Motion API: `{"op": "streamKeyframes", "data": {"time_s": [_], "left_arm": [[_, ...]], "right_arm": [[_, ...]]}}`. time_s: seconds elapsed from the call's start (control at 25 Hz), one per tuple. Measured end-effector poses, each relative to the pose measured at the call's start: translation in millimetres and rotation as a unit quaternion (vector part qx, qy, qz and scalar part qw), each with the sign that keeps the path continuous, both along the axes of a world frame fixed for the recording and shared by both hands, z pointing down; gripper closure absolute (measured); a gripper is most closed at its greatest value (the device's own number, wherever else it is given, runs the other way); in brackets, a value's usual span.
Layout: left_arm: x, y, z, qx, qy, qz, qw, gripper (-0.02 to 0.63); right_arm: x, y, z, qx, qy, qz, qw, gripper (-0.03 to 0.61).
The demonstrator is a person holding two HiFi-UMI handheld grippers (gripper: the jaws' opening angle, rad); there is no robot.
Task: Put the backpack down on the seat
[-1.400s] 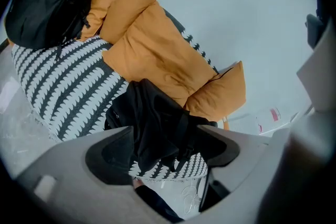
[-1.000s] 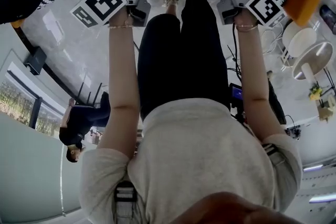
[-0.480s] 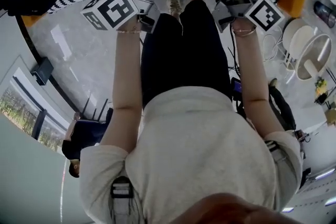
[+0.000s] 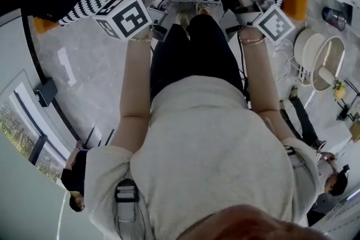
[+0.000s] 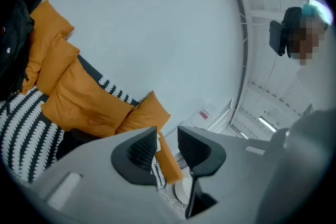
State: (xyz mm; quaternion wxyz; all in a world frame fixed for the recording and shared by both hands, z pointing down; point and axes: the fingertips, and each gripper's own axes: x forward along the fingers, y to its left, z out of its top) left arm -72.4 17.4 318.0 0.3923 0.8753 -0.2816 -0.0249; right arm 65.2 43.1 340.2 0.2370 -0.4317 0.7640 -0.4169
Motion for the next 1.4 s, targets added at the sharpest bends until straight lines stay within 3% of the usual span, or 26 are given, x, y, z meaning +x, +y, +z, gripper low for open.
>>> {"op": "streamKeyframes", "data": {"time_s": [0.24,0.36,0.52,0.76,0.92,1.2,1.4], "left_arm": [[2.5,21.9,-57.5,0.055,0.024,0.01,0.9982,0.577],[-3.2,37.4,-98.0,0.1,0.063,0.03,0.9925,0.58],[-4.8,47.1,-135.6,0.149,0.079,0.06,0.9839,0.586],[2.7,51.8,-162.7,0.18,0.093,0.079,0.976,0.591],[0.0,54.9,-178.1,0.202,0.088,0.06,0.9735,0.601],[-2.1,63.9,-190.1,0.257,0.032,0.0,0.9658,0.604],[0.4,67.4,-192.9,0.274,0.012,-0.012,0.9616,0.604]], "right_arm": [[-43.0,12.5,-95.2,0.052,-0.027,-0.031,0.998,0.575],[-61.4,32.4,-130.6,0.086,-0.048,-0.06,0.993,0.575],[-76.6,44.2,-165.2,0.135,-0.036,-0.086,0.986,0.575],[-81.4,52.1,-205.7,0.196,0.04,-0.09,0.976,0.575],[-90.6,56.5,-221.8,0.215,0.083,-0.078,0.97,0.575],[-95.1,61.2,-222.0,0.213,0.137,-0.046,0.966,0.575],[-99.9,64.7,-218.2,0.221,0.21,-0.041,0.952,0.575]]}}
